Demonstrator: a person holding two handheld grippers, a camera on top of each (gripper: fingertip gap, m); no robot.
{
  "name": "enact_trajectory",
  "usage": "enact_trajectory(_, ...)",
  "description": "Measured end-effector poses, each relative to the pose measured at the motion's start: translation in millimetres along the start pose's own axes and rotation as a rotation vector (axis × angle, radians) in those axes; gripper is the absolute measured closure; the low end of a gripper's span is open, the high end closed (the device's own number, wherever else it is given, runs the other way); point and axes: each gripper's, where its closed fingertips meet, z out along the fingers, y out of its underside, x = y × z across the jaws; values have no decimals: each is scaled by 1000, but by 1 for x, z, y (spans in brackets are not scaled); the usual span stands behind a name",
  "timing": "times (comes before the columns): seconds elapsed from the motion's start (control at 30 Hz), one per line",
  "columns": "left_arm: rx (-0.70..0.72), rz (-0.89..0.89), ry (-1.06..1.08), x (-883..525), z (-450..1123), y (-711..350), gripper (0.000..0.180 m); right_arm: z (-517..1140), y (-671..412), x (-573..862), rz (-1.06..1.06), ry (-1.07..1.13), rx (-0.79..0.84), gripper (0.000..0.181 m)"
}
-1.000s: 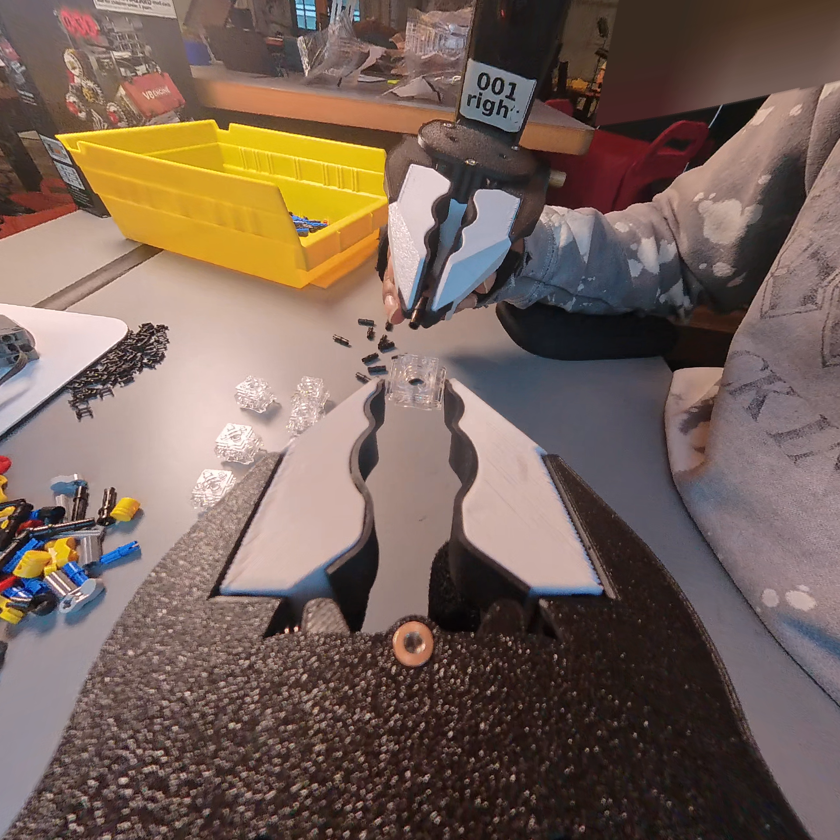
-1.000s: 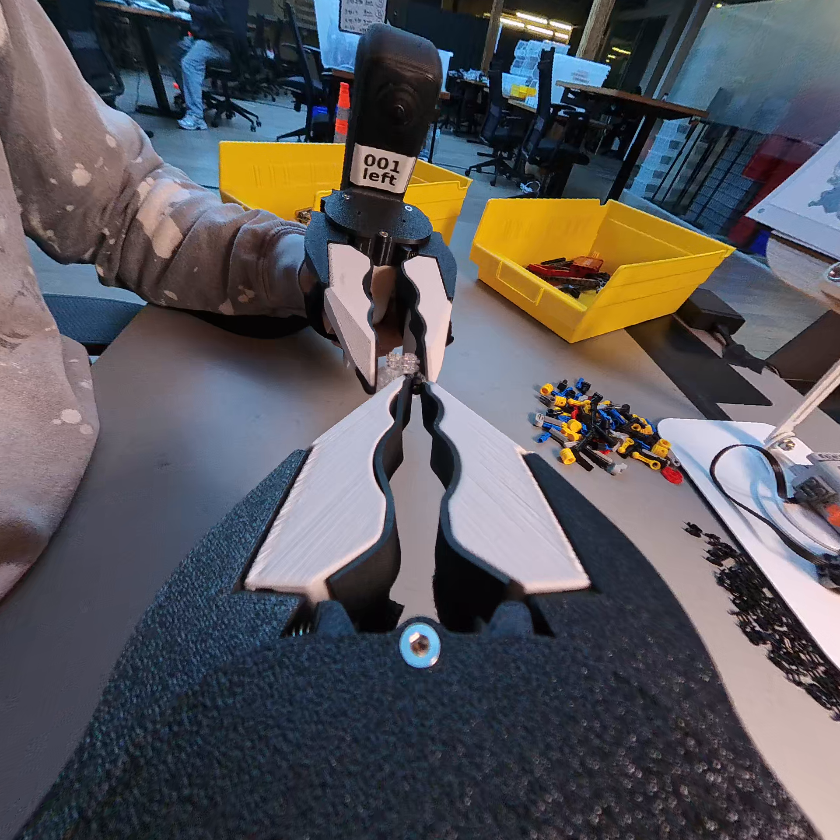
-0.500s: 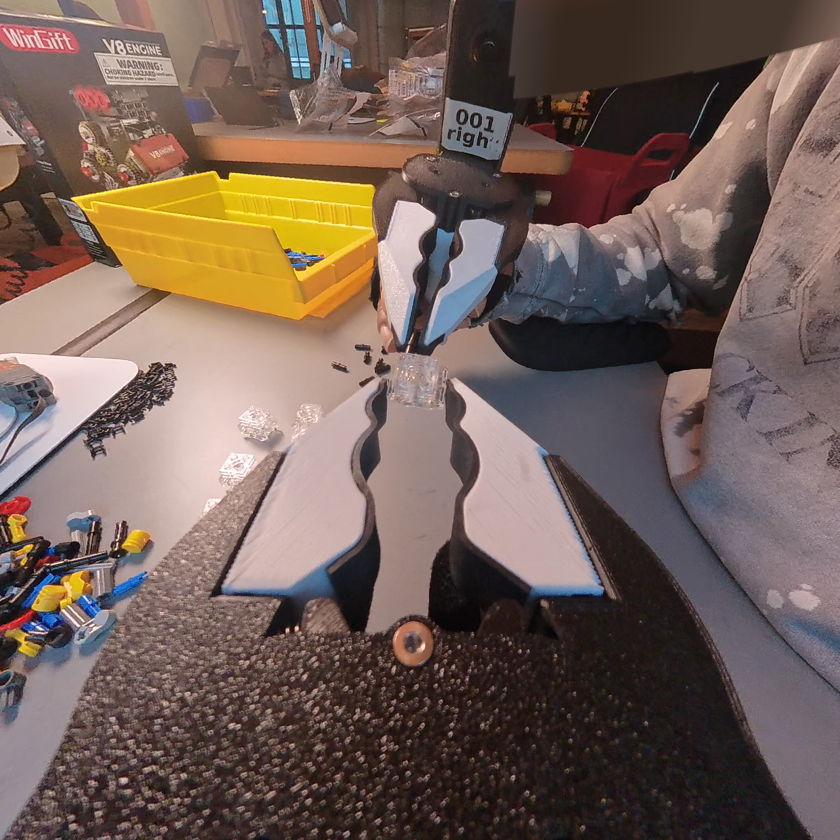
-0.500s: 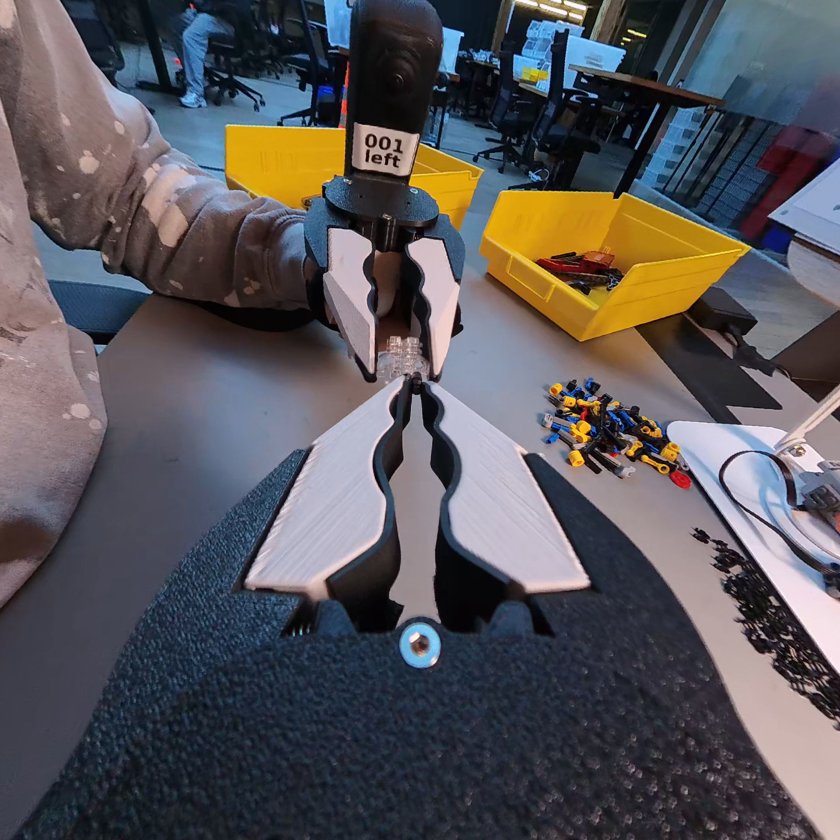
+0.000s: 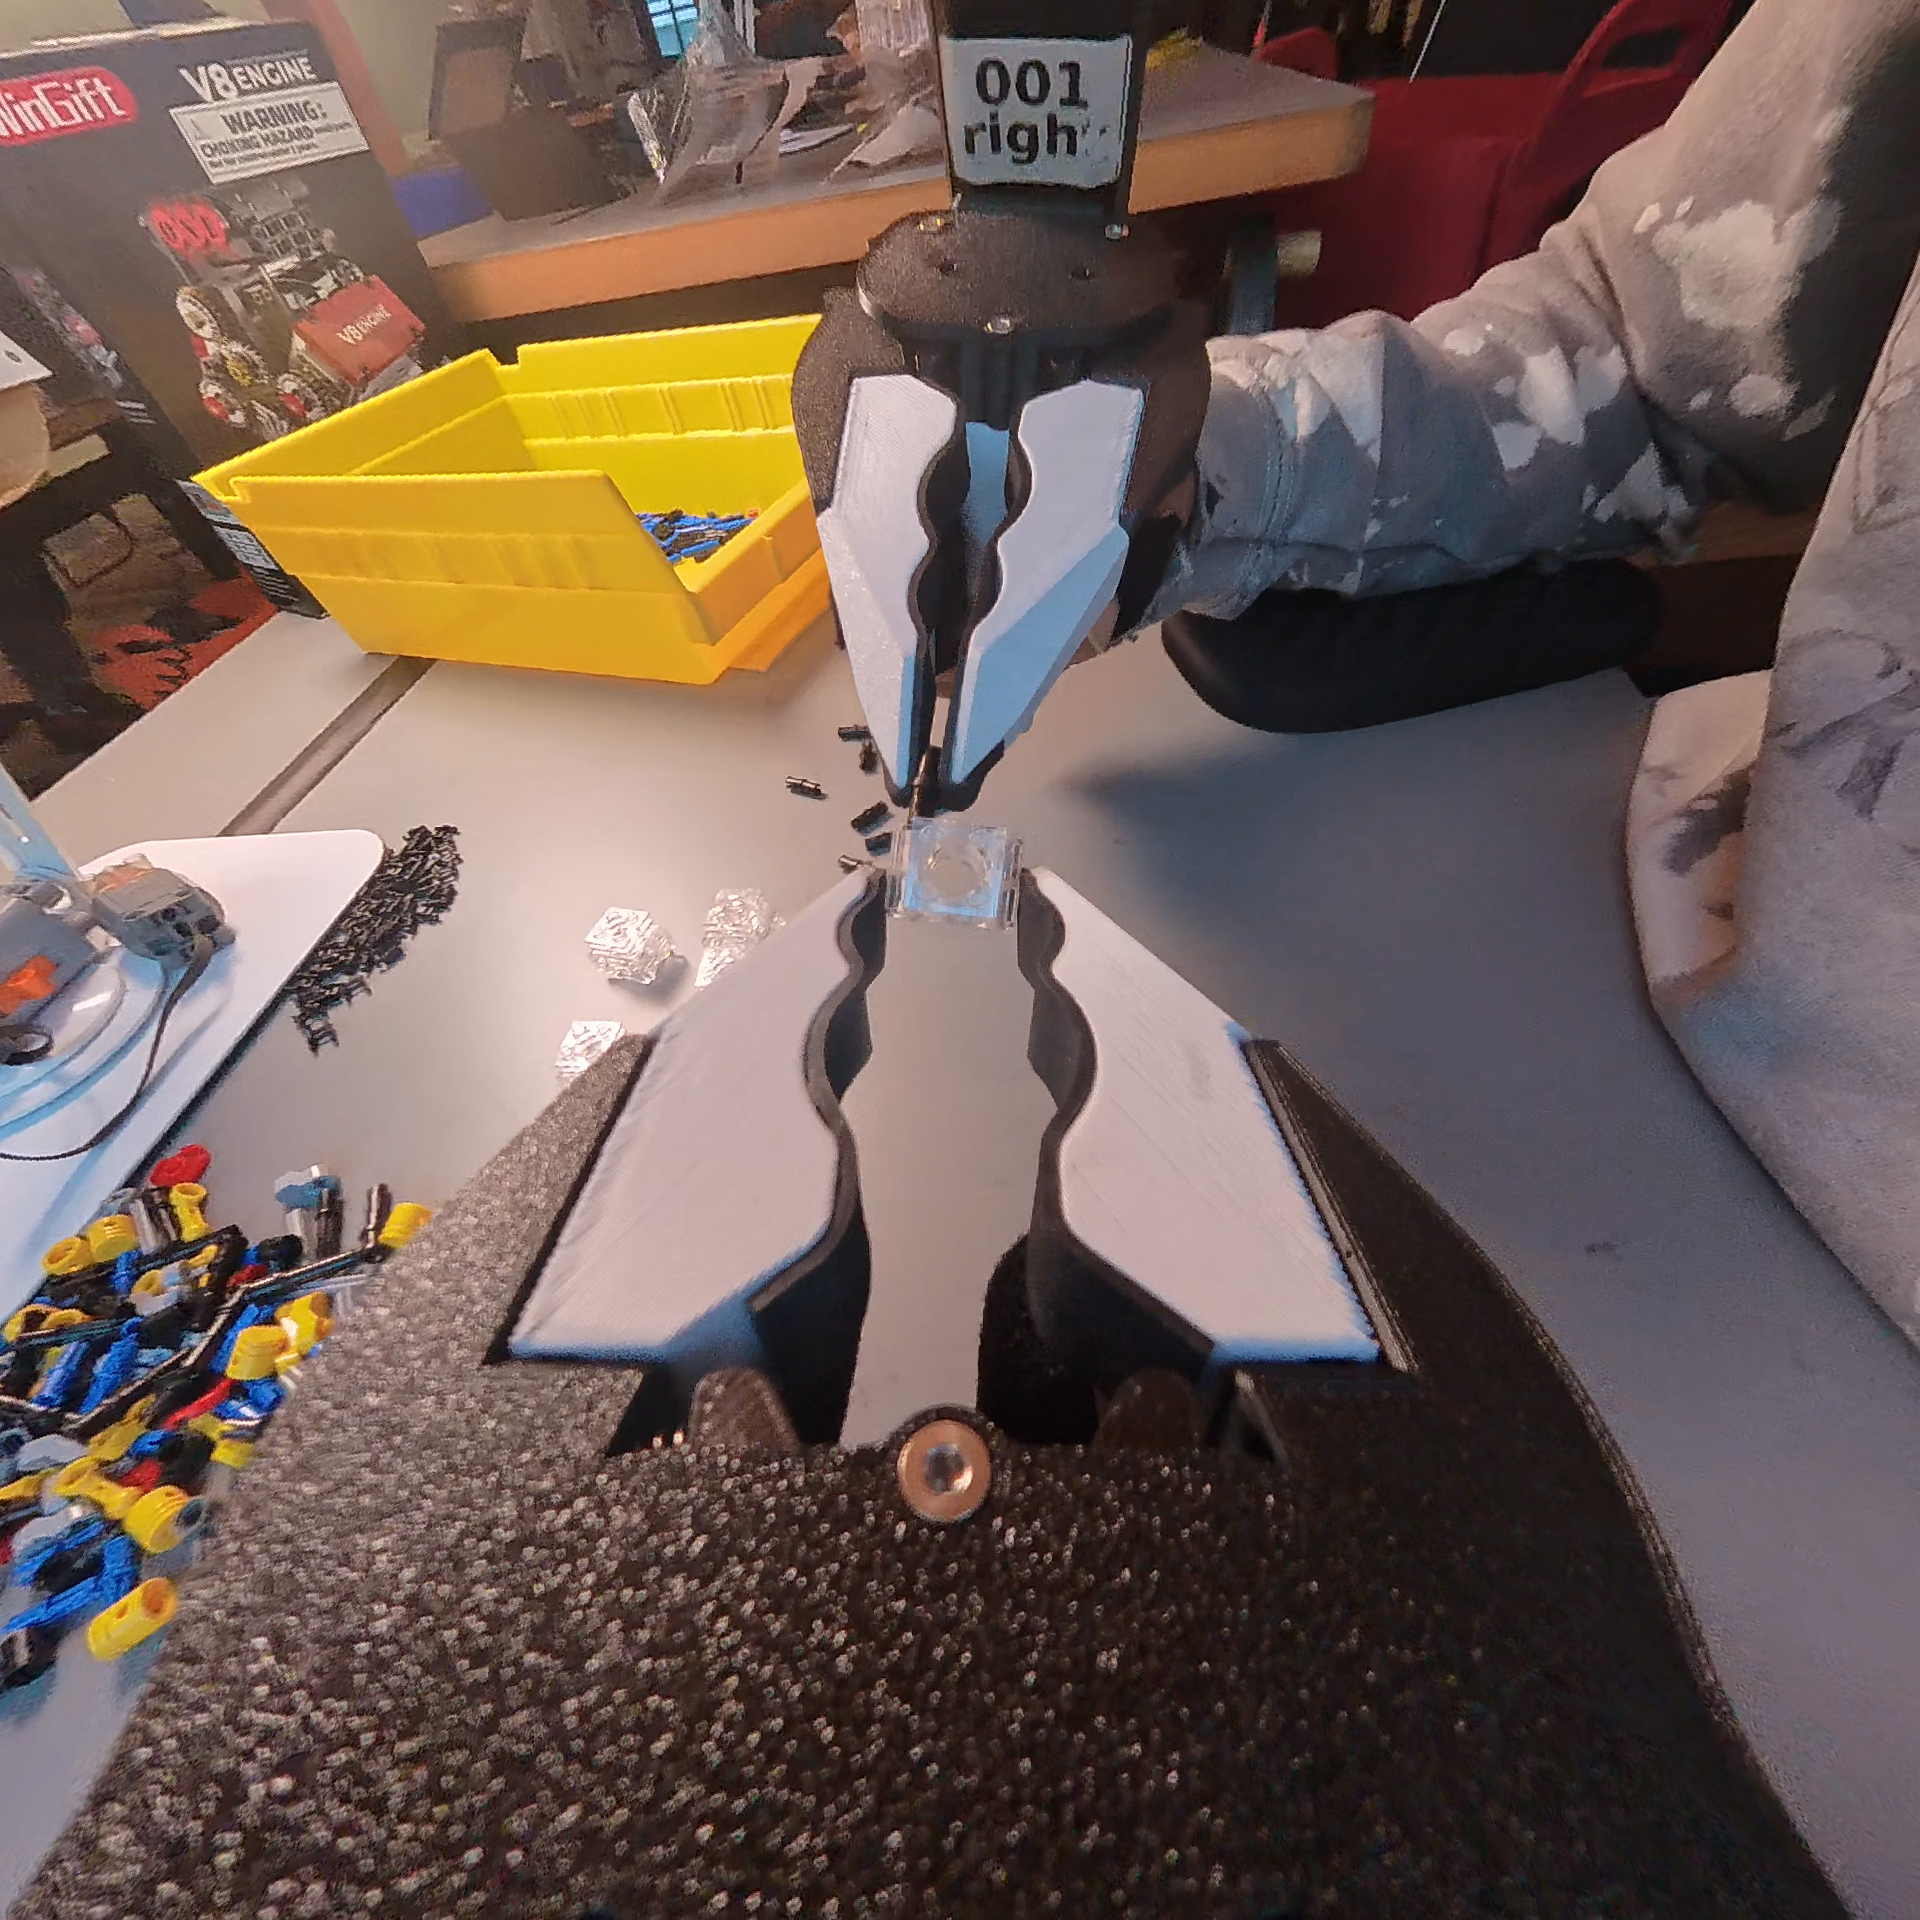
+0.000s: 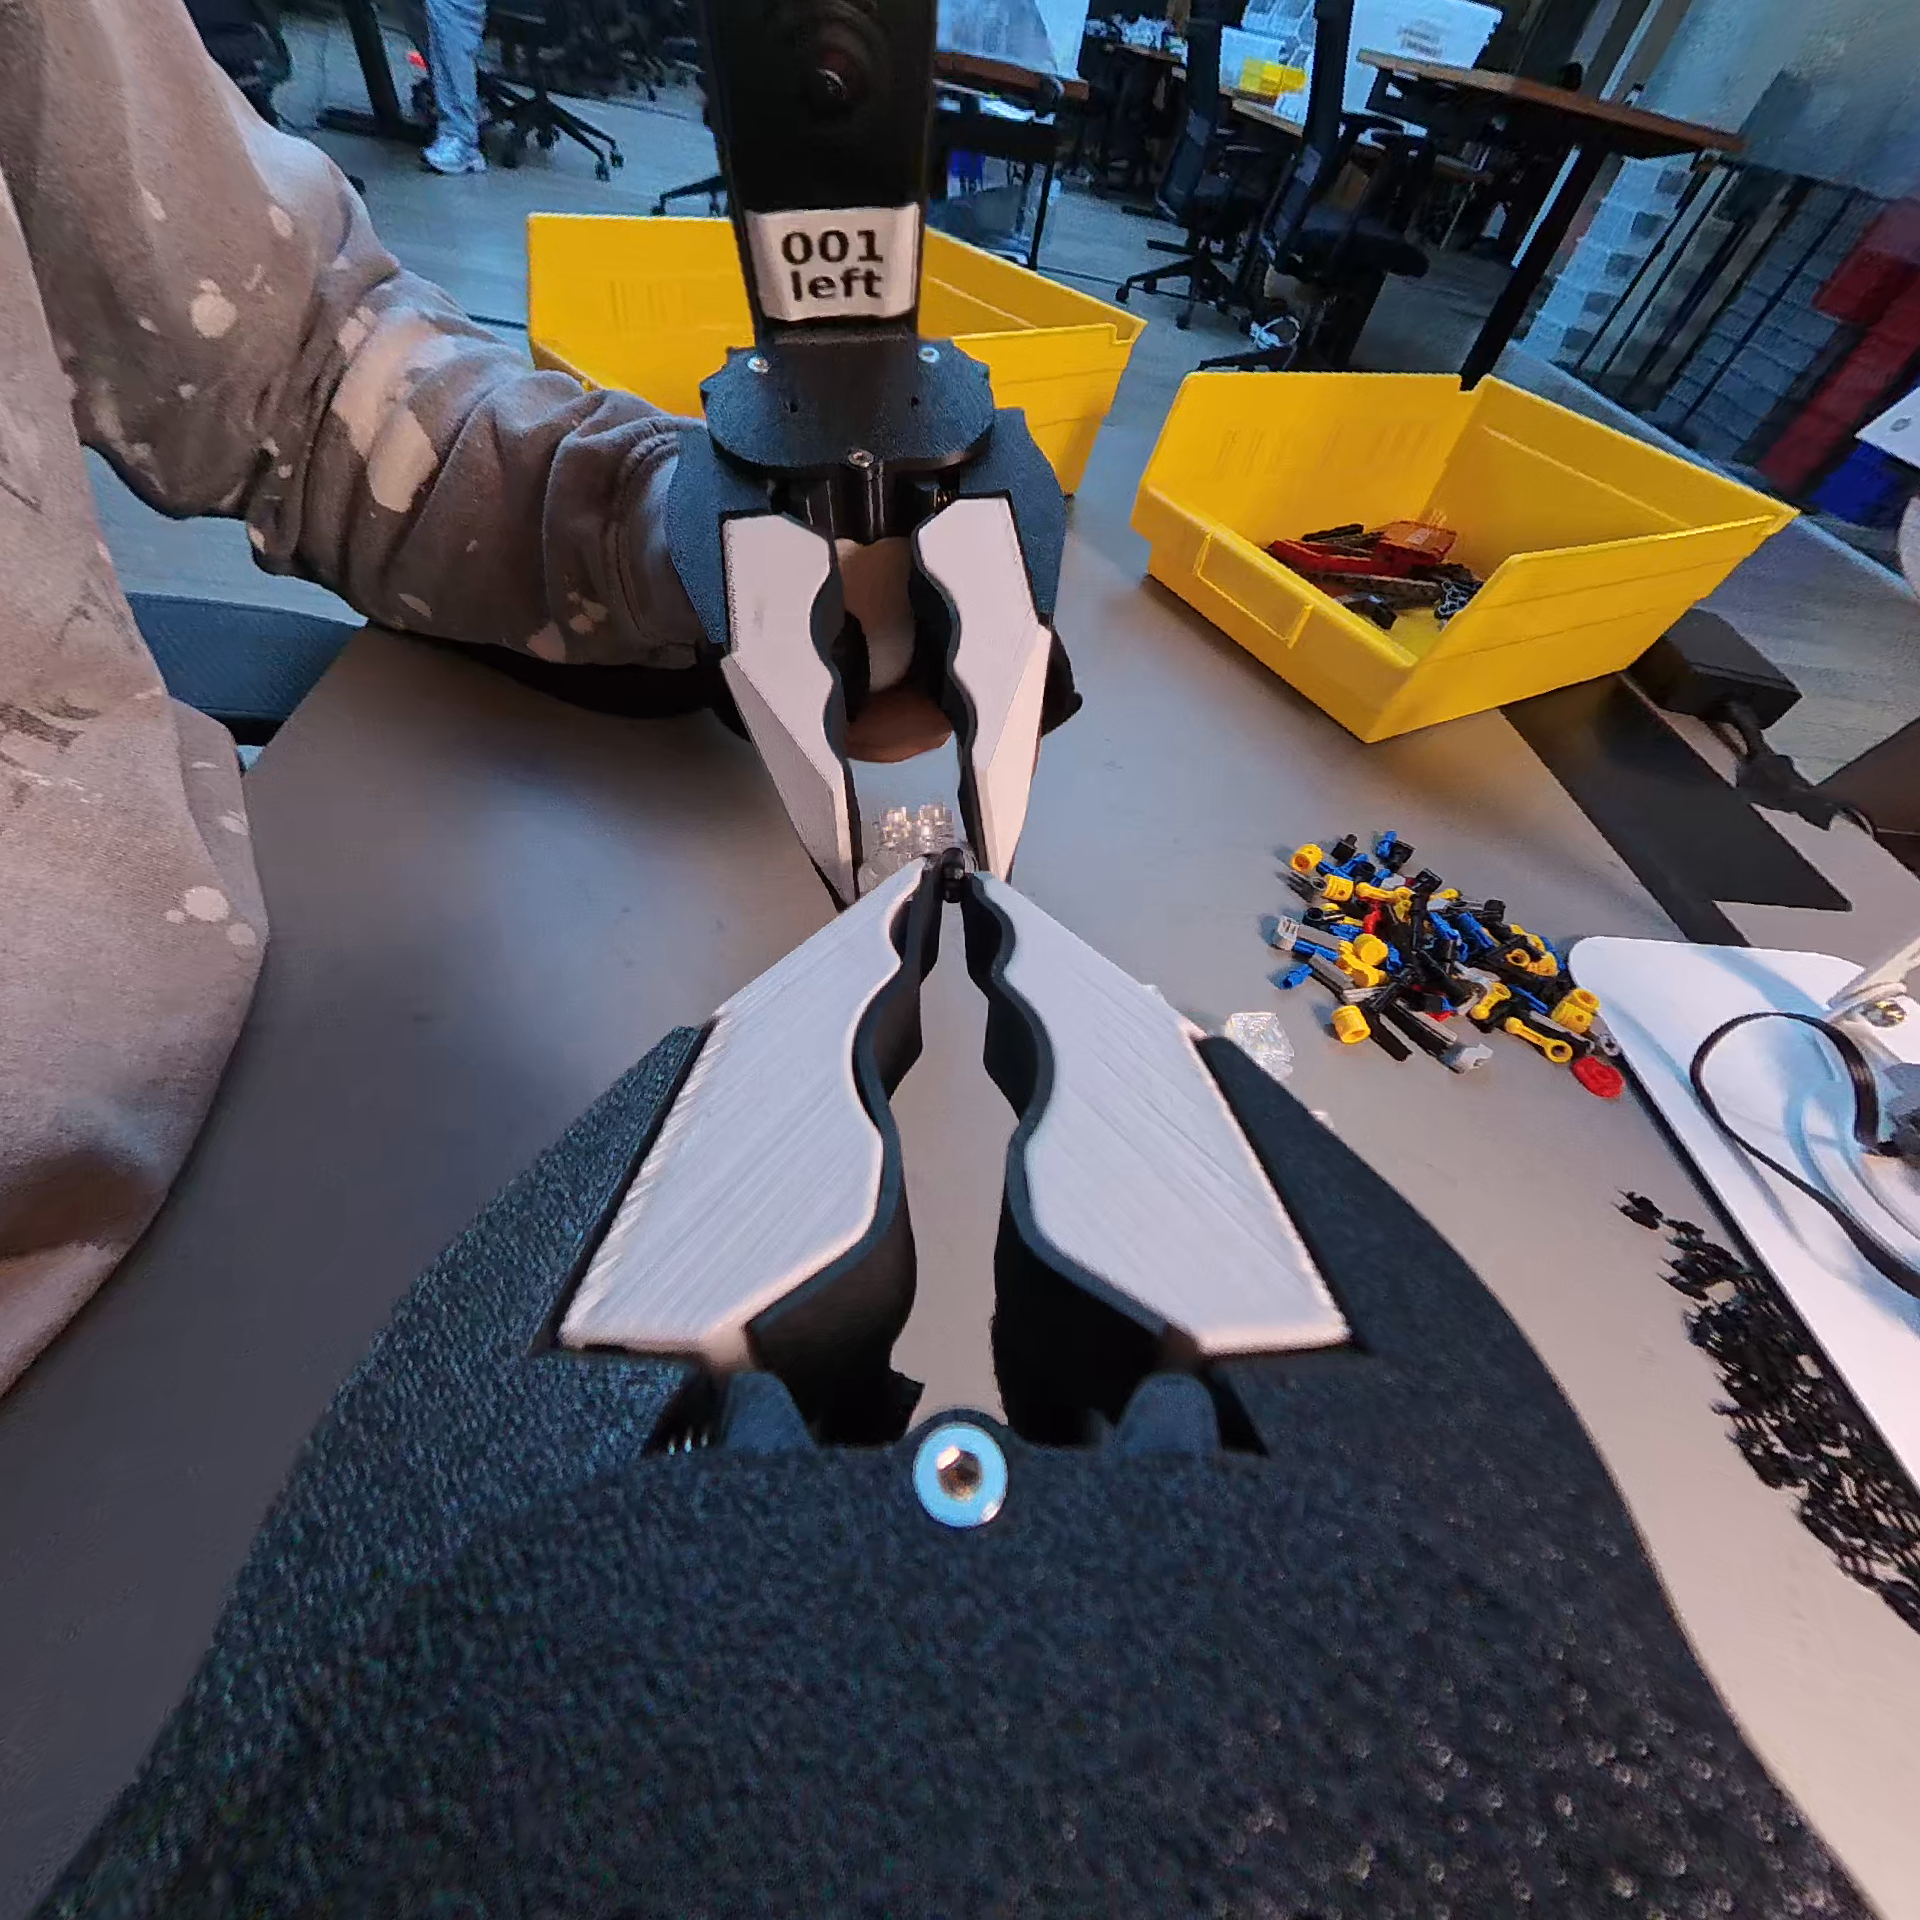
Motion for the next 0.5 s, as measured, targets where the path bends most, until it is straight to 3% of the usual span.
enact_trajectory(0.23,-98,191,-112,-3,3,5,157,-1,8,2,-73,42,-84,178)
enact_trajectory(0.5,-78,225,-119,1,3,-3,158,1,0,-2,27,-12,8,178)
